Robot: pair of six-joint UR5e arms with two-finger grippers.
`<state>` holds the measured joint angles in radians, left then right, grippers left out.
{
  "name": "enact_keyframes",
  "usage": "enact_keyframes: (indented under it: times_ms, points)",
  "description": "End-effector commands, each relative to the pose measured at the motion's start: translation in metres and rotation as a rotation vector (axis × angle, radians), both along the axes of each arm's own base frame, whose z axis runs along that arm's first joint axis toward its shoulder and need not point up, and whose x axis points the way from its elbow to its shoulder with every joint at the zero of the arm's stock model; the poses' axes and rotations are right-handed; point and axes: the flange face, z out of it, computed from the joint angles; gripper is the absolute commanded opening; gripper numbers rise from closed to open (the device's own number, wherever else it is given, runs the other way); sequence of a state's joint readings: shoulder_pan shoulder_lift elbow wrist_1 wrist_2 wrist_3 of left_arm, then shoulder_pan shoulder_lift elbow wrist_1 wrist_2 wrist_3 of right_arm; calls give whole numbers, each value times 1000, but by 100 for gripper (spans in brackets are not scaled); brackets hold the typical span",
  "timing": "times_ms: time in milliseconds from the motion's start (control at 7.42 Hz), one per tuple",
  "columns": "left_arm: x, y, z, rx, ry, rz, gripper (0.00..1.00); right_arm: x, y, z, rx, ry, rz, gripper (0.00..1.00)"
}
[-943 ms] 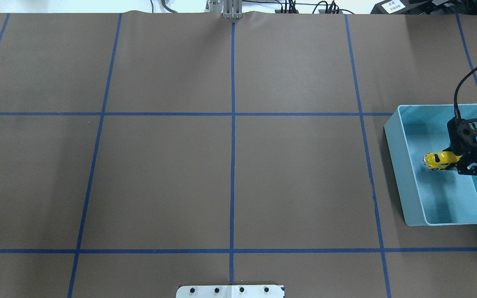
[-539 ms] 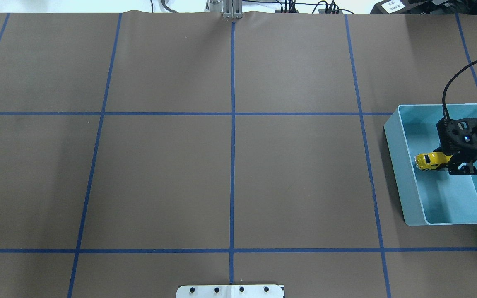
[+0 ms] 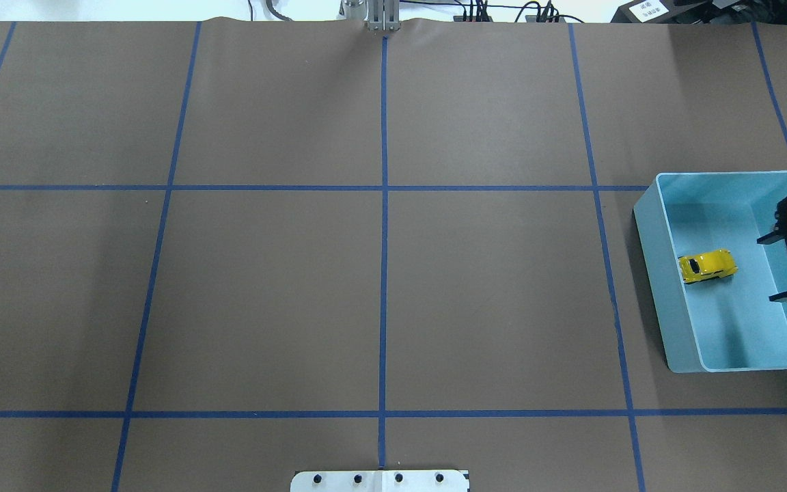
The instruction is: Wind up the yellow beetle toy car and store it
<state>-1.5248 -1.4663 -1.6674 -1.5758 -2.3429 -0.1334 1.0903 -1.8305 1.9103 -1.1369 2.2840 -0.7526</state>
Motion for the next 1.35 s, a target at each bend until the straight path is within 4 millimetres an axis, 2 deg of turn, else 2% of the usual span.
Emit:
enact_keyframes:
  times_ms: [0,135,269,539,673,943,1078,1212]
  points:
    - [0,0,0,0,1,0,100,101,39,33,-157,-73,176,100]
    - [0,0,0,1,0,0,100,156,45,67,-302,-65,333,100]
    - [0,-1,-1,4,1,1,100,198,48,94,-522,-45,465,100]
    - [0,-1,-1,6,1,3,100,254,-8,90,-880,7,643,100]
    - [0,-1,-1,6,1,3,100,264,-14,100,-1020,15,763,100]
    - [0,-1,-1,6,1,3,100,269,-12,101,-1240,88,1015,100]
    - [0,-1,-1,6,1,3,100,271,-14,103,-1261,109,1050,100]
    - [0,-1,-1,6,1,3,100,271,-12,117,-1246,122,1055,100]
